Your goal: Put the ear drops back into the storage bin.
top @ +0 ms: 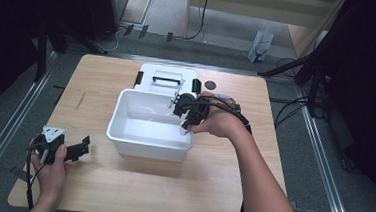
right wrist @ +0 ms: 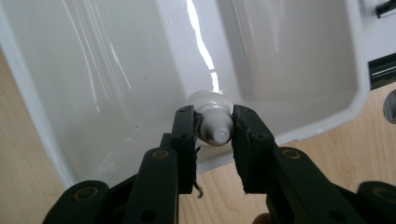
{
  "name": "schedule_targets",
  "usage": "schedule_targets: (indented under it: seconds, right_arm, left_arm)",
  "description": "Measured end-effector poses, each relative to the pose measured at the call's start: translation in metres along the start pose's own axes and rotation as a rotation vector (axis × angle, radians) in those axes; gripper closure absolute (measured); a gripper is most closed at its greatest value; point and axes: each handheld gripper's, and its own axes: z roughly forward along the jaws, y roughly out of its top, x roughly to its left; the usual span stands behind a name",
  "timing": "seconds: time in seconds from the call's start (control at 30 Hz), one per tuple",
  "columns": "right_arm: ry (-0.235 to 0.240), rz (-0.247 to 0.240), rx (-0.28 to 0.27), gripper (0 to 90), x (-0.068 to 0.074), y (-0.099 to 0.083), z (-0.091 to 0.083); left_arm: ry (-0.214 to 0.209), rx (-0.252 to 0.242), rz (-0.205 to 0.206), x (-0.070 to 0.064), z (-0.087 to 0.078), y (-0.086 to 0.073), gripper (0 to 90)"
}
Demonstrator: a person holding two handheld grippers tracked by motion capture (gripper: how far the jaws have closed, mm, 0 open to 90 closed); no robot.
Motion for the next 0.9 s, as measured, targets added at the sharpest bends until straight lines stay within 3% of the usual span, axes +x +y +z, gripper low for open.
schedule_targets:
  seconds: [0.2, 0.43, 0.63, 0.9]
  right_arm:
    - [0.005, -0.030, 0.007, 72.0, 0.003, 0.000, 0.011]
    - [-0.008, -0.093, 0.074, 72.0, 0.008, 0.005, 0.028]
    - [0.008, -0.087, 0.109, 71.6, 0.005, 0.007, 0.045]
    - [0.002, -0.082, 0.112, 71.6, 0.003, 0.008, 0.047]
  left_arm:
    - [-0.005, 0.002, 0.001, 0.000, 0.000, 0.000, 0.0]
    - [-0.015, 0.006, -0.001, 0.000, 0.000, 0.000, 0.0]
    - [-0.025, 0.012, -0.003, 0.000, 0.001, 0.000, 0.3]
    - [-0.027, 0.014, -0.003, 0.000, 0.001, 0.000, 0.2]
